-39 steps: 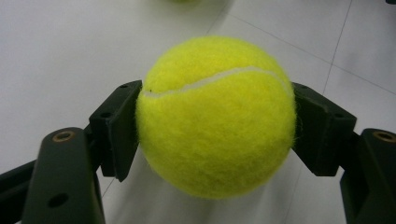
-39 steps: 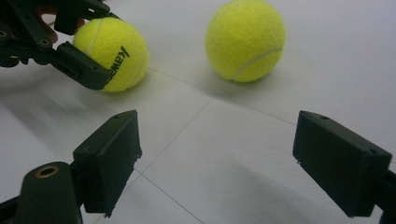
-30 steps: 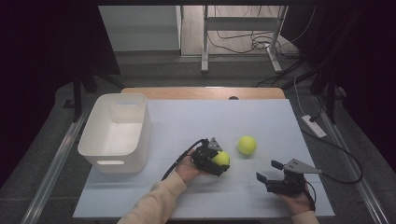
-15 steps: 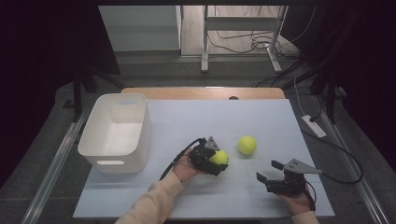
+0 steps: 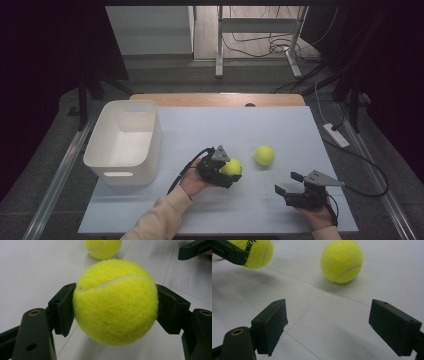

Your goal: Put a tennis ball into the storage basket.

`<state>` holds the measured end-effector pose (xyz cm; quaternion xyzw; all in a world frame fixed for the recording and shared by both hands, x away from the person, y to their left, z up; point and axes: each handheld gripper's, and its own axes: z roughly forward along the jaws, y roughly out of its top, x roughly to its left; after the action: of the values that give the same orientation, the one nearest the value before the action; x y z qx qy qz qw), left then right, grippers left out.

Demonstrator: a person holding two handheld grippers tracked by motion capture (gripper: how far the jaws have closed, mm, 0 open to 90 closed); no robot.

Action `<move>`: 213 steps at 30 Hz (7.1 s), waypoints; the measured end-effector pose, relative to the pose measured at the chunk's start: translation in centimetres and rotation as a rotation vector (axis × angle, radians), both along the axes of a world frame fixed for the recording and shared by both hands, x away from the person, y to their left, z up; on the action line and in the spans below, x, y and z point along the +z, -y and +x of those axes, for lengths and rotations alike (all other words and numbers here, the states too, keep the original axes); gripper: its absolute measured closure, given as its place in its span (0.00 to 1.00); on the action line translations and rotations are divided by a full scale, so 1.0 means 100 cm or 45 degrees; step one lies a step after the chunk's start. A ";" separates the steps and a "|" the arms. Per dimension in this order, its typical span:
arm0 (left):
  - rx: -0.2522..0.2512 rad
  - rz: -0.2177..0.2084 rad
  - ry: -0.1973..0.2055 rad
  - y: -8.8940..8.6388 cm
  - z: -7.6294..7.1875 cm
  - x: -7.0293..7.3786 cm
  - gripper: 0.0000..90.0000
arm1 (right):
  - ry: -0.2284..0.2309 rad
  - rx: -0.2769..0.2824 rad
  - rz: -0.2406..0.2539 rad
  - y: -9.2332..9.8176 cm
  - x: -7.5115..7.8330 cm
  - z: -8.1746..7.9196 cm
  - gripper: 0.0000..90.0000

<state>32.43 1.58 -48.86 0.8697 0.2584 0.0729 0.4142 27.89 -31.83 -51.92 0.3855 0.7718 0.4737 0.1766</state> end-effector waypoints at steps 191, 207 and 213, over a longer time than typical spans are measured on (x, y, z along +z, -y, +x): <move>0.614 -0.406 0.359 -0.179 0.007 0.138 0.29 | 0.018 -0.031 0.011 0.003 0.002 -0.002 0.16; 0.683 -0.397 0.355 -0.197 0.011 0.140 0.29 | 0.015 -0.036 0.012 0.002 0.002 -0.001 0.16; 0.703 -0.384 0.355 -0.202 0.013 0.142 0.29 | 0.014 -0.036 0.017 0.003 0.002 -0.001 0.16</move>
<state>33.74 21.79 -34.70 0.6775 0.4329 0.2613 0.5342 27.78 -32.08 -51.77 0.3948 0.7623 0.4783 0.1849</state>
